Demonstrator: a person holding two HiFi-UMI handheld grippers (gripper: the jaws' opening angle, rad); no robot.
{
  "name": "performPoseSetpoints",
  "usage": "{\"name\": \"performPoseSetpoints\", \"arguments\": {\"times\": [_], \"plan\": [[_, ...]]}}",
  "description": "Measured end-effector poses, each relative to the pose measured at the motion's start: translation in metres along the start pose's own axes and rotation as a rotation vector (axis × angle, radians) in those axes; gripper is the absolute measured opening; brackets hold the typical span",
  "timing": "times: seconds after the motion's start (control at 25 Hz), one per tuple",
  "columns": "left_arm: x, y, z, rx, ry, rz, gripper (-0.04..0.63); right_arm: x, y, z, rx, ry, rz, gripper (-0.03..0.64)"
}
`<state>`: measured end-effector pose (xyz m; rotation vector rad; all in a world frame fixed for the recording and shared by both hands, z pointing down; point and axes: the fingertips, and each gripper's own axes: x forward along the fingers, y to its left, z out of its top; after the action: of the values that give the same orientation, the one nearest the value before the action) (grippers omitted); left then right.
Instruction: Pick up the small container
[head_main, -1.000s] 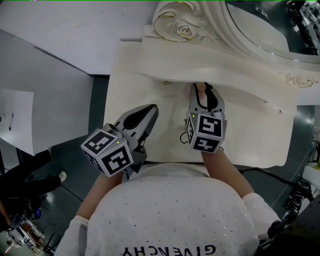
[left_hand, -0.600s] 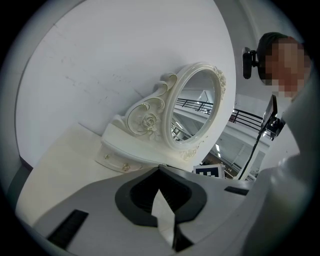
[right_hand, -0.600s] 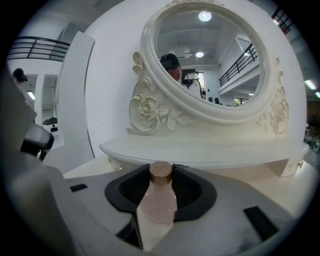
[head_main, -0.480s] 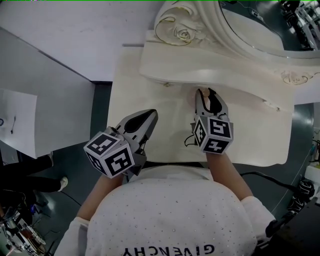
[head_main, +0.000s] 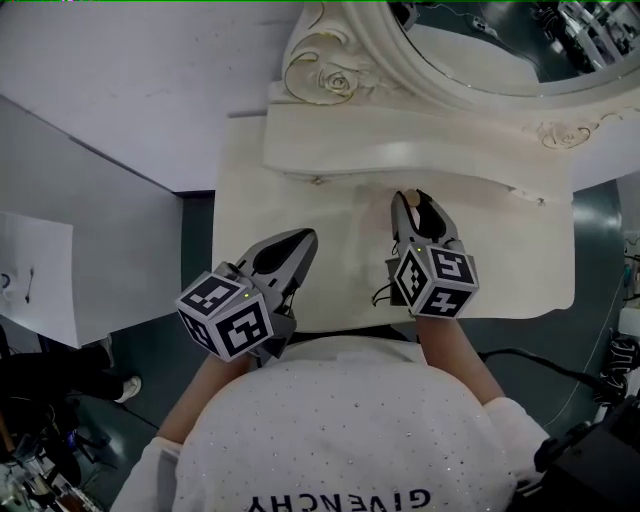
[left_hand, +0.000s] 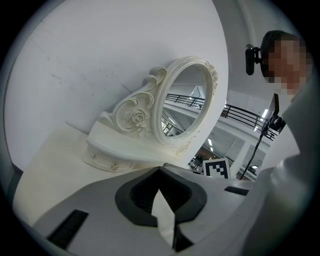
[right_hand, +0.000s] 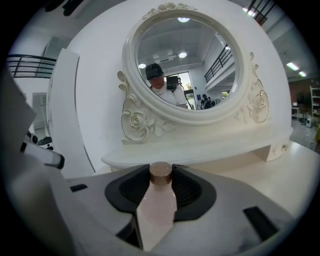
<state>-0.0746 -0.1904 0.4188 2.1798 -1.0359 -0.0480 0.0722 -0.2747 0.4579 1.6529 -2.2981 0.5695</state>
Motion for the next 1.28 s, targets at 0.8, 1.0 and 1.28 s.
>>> {"name": "performPoseSetpoints", "arguments": {"times": [0.8, 1.0, 1.28], "plan": [[0.005, -0.076, 0.065, 0.109, -0.130, -0.186, 0.002, -0.111, 0.034, 0.115, 0.084, -0.299, 0.060, 0.144], [0.000, -0.081, 0.060, 0.104, -0.131, -0.193, 0.002, -0.125, 0.044, 0.116, 0.094, -0.309, 0.084, 0.144], [-0.005, -0.090, 0.058, 0.122, -0.142, -0.192, 0.002, -0.132, 0.047, 0.114, 0.118, -0.339, 0.122, 0.143]]}}
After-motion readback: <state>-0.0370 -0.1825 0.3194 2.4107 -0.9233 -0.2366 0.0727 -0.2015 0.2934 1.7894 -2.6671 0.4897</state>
